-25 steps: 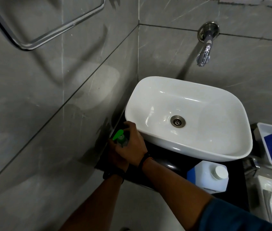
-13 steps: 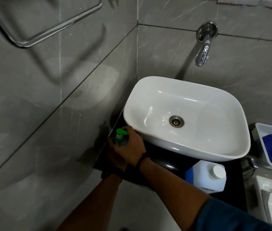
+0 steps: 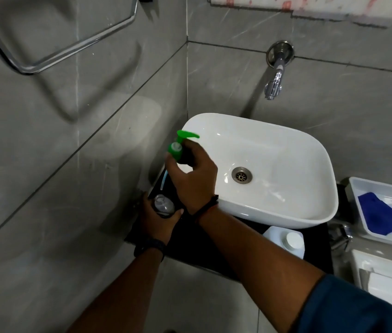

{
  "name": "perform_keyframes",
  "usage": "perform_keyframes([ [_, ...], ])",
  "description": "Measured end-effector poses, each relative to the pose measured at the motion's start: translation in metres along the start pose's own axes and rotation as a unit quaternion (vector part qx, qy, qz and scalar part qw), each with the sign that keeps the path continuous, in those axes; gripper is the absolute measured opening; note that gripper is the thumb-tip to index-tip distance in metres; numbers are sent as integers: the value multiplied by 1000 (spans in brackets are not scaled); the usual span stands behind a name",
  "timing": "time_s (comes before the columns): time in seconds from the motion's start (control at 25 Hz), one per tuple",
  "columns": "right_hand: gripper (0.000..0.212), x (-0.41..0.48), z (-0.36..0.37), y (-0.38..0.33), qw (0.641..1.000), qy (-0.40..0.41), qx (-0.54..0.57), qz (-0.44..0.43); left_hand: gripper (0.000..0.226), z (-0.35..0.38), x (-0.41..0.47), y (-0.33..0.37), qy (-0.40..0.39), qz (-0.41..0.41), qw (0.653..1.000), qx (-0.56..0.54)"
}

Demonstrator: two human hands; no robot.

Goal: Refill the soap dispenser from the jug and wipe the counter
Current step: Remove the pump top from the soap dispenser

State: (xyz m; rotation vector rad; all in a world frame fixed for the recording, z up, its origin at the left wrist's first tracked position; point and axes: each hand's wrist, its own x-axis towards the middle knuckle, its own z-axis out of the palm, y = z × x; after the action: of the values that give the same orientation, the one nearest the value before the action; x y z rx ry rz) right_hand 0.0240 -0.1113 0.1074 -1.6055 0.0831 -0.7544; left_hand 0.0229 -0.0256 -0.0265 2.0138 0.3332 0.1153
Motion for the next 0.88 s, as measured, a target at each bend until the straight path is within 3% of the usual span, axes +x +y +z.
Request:
perform_keyframes([
  [0.08,28,8,-12,2,999,-7,-44,-25,105,0,-1,-3,-1,10,1000,3],
  [0.24,31,-3,-46,28,975,-111,-192,29,63,-1,2,-6,-38,22,999,8],
  [0.32,31,-14,-61,45,947,-174,-265,45,57,-4,2,-6,-49,29,998,-7],
  [0.48,31,-35,-76,75,857,-336,-386,59,68,-6,3,-10,-27,67,997,14],
  [0.68,22,-54,-78,106,752,-443,-478,99,71,-6,-1,-11,-14,102,995,18],
  [0.76,22,-58,-78,114,731,-458,-499,84,73,-6,-2,-11,-7,111,994,12],
  [0.88,24,-63,-77,123,728,-460,-502,77,77,-6,0,-15,-6,121,992,26],
])
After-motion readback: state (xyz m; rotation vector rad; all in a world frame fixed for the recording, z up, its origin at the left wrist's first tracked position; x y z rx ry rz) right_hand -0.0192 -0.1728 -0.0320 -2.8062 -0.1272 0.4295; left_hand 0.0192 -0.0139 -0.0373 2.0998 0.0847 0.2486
